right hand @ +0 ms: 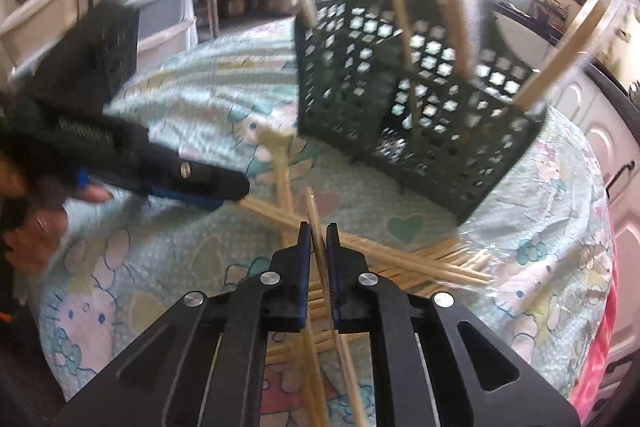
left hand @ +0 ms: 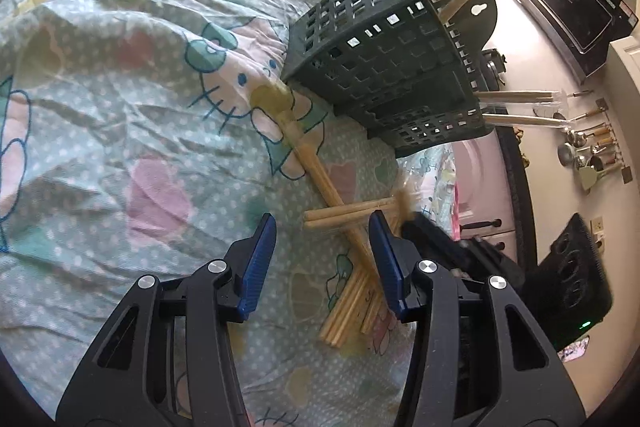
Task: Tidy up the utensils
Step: 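Close the right tool on a chopstick while the left tool grasps another, then lift the held chopsticks with both tools and carry them above the green basket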
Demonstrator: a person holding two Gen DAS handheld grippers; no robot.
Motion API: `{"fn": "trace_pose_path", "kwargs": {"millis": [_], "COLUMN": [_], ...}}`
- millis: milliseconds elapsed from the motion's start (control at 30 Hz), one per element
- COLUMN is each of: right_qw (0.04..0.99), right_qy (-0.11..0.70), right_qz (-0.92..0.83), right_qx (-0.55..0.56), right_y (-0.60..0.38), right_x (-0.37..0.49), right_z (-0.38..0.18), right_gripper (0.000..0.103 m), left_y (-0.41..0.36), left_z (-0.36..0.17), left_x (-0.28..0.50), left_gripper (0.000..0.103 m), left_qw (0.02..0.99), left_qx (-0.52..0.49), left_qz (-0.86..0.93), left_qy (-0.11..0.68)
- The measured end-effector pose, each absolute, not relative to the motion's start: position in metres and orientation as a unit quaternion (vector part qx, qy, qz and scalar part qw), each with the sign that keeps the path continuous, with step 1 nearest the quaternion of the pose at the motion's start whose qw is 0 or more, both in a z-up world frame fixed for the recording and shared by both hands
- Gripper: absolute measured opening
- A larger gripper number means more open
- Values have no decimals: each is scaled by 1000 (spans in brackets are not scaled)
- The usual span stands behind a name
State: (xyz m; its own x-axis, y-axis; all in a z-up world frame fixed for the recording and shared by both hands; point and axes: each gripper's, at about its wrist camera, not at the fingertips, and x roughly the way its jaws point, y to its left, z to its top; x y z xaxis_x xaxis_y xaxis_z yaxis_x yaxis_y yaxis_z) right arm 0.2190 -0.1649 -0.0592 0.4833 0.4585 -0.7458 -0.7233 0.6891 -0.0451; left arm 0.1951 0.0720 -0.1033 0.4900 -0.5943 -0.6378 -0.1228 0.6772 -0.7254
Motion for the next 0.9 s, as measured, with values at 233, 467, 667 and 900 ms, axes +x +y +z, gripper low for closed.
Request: {"fn": "trace_pose_path", "kwargs": {"millis": [233,467,667,900], "right_qw": [855,862,873,883], "right_qy": [349,329,302,269], "right_qz": [343,346,348,352], "right_qx": [-171,-171,-162,-156], "right_y": [-173,-169,-167,-166], "right_x": [216,211,205,195], "right_z": [-43,-33,-14,15], "right_gripper": [6,6,6,6], "left_y": [66,67,73,81], "left_z": [-107,-93,-50,3], "left_x": [200,198,189,175], "left_gripper": [8,5,4,3], "left_qw": [779,794,833,876], "left_qx": [-369,-366,-334,-276], "left_qz": [-150,-161,-163,-166], "left_qy": [484,457,410,358]}}
